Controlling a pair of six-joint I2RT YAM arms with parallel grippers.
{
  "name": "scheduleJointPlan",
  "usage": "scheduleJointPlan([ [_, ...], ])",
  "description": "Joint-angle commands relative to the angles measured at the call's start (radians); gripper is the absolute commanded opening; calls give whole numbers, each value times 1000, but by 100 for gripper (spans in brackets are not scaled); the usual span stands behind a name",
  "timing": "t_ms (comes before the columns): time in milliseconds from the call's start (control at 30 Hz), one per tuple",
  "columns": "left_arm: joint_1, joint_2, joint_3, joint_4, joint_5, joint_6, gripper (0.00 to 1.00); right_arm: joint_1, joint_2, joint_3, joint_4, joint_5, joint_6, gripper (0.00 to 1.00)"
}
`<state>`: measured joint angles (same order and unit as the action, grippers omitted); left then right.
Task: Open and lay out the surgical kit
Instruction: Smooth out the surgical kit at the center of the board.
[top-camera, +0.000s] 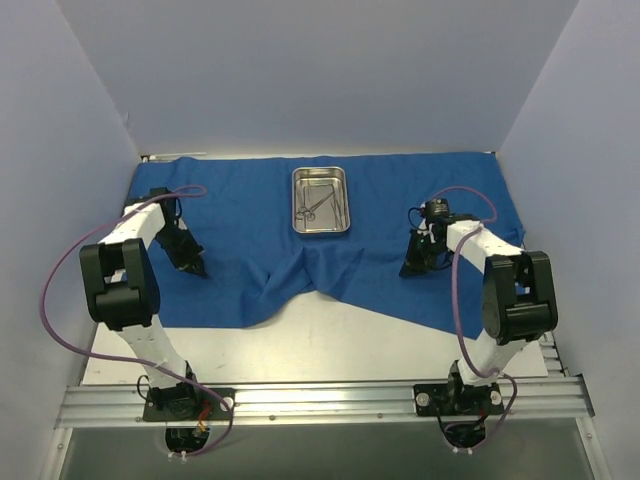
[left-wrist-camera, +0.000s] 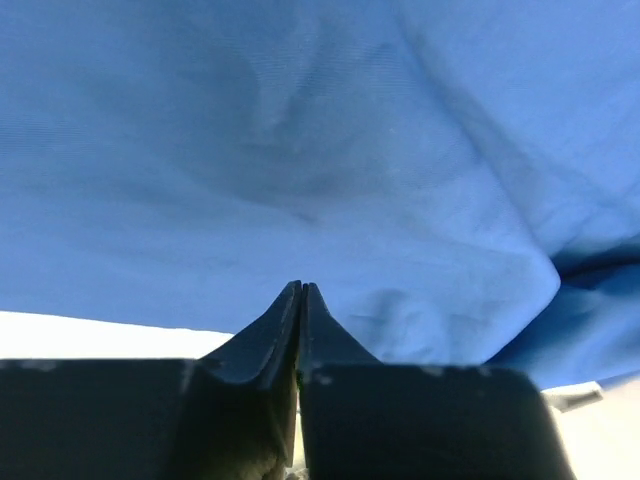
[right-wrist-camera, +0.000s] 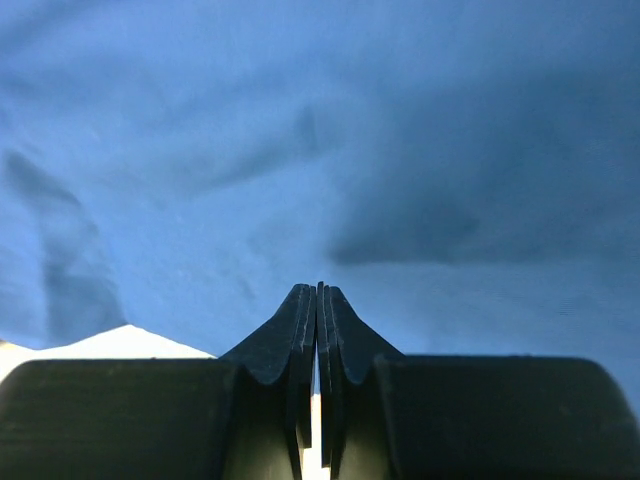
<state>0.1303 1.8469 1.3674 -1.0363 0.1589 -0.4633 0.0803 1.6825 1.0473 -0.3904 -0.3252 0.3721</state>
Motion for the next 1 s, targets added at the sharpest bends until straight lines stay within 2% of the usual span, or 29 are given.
scheduleJointPlan([
  [0, 14, 63, -50, 32, 120, -15, 4, 21, 11, -59, 42, -14, 48, 0],
  [100, 15, 95, -97, 45, 146, -28, 3, 24, 25, -110, 33, 47, 89, 0],
  [267, 19, 137, -106, -60, -13, -37, 3, 22, 16, -116, -54, 227, 123, 0],
  [400, 52, 98, -177, -85, -99, -47, 2, 0, -12, -125, -140, 322, 136, 0],
  [567, 133, 28, -266, -106, -120, -43, 2, -46, -81, -161, -238, 408, 165, 0],
  [700, 189, -64, -263, -154, -150, -23, 2, -71, -185, -190, -318, 419, 168, 0],
  [767, 190, -128, -213, -197, -185, -17, 2, -73, -252, -144, -361, 401, 162, 0],
  [900, 155, -285, -116, -193, -95, 55, 3, -74, -323, 22, -358, 275, 94, 0],
  [967, 100, -339, -61, -125, -55, 66, 5, -76, -304, 75, -303, 320, 76, 0],
])
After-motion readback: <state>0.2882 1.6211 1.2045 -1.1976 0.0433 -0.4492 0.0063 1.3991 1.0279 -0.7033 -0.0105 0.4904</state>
